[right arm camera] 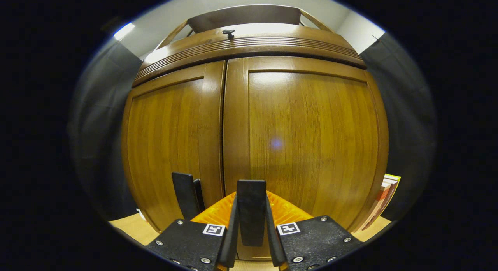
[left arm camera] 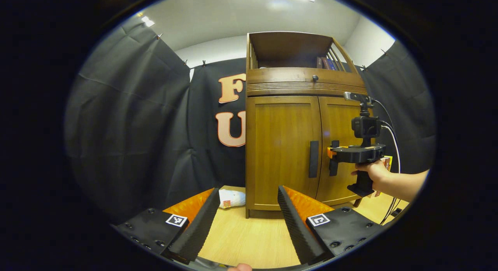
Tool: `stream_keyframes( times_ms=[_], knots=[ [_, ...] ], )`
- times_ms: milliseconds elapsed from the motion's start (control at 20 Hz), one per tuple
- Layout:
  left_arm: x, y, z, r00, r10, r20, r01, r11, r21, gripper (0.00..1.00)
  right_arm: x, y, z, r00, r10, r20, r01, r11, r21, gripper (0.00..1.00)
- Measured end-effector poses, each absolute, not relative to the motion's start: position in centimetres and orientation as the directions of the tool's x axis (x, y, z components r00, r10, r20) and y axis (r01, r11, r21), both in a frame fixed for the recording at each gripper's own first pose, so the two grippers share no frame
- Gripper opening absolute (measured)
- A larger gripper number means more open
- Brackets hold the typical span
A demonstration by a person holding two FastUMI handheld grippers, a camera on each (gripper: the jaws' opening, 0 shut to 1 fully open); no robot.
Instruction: Open the right door of the double-door shoe cabinet with the right hand, and open the left door with the left hand.
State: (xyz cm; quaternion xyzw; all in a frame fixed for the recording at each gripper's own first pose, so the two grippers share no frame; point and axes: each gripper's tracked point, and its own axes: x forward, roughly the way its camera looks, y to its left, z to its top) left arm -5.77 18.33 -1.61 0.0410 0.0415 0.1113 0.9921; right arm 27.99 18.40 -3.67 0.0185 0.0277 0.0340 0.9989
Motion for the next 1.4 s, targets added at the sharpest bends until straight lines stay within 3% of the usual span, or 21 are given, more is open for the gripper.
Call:
stream_keyframes(
  times_ms=[250,350,450,750,800,950,1050,1150,1200,1250,1350,1400],
  knots=[
    [-6.2,18.9,-1.9,0.973,0.213,-0.086,-0.206,0.975,0.082,0.99,27.7,18.6,-3.6,0.993,0.111,-0.051,-0.109,0.993,0.045,0.28],
    [-6.5,19.0,-1.7,0.975,0.208,-0.081,-0.202,0.977,0.071,0.94,27.0,18.5,-3.7,0.992,0.109,-0.066,-0.106,0.994,0.042,0.24],
    [-6.8,19.3,-1.7,0.975,0.21,-0.075,-0.205,0.976,0.071,0.96,25.7,18.1,-3.3,0.993,0.104,-0.051,-0.102,0.994,0.042,0.27],
    [-6.6,19.3,-1.3,0.979,0.196,-0.056,-0.192,0.979,0.065,0.96,16.9,14.8,-2.2,0.994,0.103,-0.046,-0.1,0.993,0.06,0.23],
    [-6.4,19.0,-1.3,0.981,0.187,-0.057,-0.184,0.981,0.061,0.99,15.5,13.8,-2.0,0.994,0.094,-0.05,-0.092,0.995,0.047,0.29],
    [-6.1,18.0,-1.3,0.986,0.155,-0.053,-0.152,0.987,0.054,0.95,11.5,10.3,-1.8,0.997,0.045,-0.057,-0.045,0.999,0.009,0.22],
    [-5.7,17.2,-1.1,0.99,0.134,-0.046,-0.132,0.99,0.044,0.94,9.6,7.8,-1.5,0.998,0.008,-0.055,-0.008,1.0,-0.005,0.25],
    [-5.0,16.5,-1.2,0.993,0.114,-0.044,-0.112,0.993,0.033,0.94,8.5,6.0,-1.2,0.998,-0.008,-0.062,0.008,1.0,-0.001,0.19],
    [-4.8,16.2,-1.3,0.994,0.105,-0.044,-0.104,0.994,0.027,0.96,8.1,4.9,-1.1,0.997,-0.014,-0.075,0.015,1.0,0.009,0.22],
    [-4.7,15.7,-1.4,0.994,0.098,-0.044,-0.097,0.995,0.021,0.94,7.8,4.2,-1.2,0.996,-0.021,-0.083,0.022,1.0,0.011,0.15],
    [-4.6,14.7,-1.4,0.996,0.086,-0.041,-0.085,0.996,0.008,0.94,7.2,2.9,-0.9,0.995,-0.031,-0.093,0.03,1.0,-0.005,0.12],
    [-4.6,14.3,-1.4,0.996,0.083,-0.042,-0.083,0.997,0.006,0.94,6.9,2.2,-0.9,0.994,-0.036,-0.101,0.035,0.999,-0.007,0.05]
  ],
)
